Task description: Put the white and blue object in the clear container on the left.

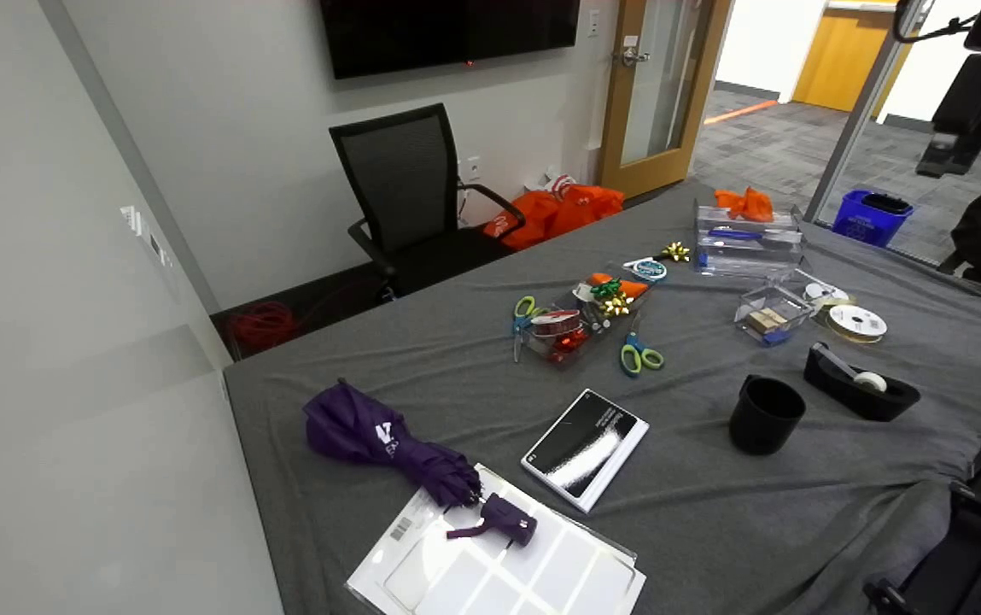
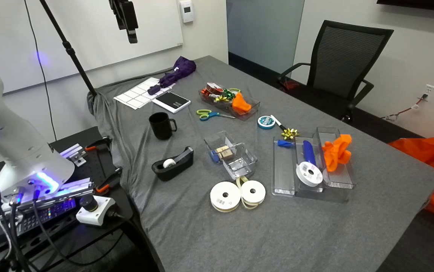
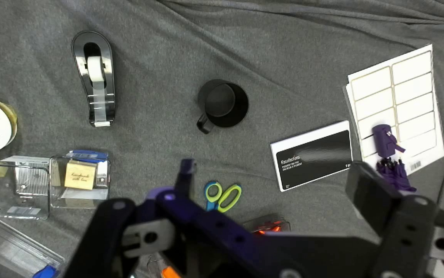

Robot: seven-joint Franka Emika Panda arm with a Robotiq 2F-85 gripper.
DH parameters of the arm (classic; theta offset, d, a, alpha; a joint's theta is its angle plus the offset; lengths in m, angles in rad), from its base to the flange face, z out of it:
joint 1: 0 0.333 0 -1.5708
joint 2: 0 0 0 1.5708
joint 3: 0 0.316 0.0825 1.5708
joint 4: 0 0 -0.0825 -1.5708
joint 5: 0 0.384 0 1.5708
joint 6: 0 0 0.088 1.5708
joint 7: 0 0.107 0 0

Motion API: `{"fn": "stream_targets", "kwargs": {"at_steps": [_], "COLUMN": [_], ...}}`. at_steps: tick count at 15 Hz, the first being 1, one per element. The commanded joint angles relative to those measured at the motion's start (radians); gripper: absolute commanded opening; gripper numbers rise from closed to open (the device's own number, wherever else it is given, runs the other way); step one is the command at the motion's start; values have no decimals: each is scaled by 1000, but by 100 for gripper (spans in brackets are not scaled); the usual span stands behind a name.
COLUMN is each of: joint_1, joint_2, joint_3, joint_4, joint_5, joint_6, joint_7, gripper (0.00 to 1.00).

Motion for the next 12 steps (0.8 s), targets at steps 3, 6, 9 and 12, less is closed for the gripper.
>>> {"fn": "stream_targets", "kwargs": {"at_steps": [3, 6, 9, 12], "joint_1": [-22, -22, -22, -19], "joint_2": [3, 3, 3, 21], "joint_3": [18, 18, 18, 6], "joint_4": [2, 2, 2, 30], "joint_5": [7, 7, 7, 52], "joint_6": [-3, -3, -3, 3], "joint_7": [-7, -7, -7, -2], "gripper": [100, 100, 100, 100]}}
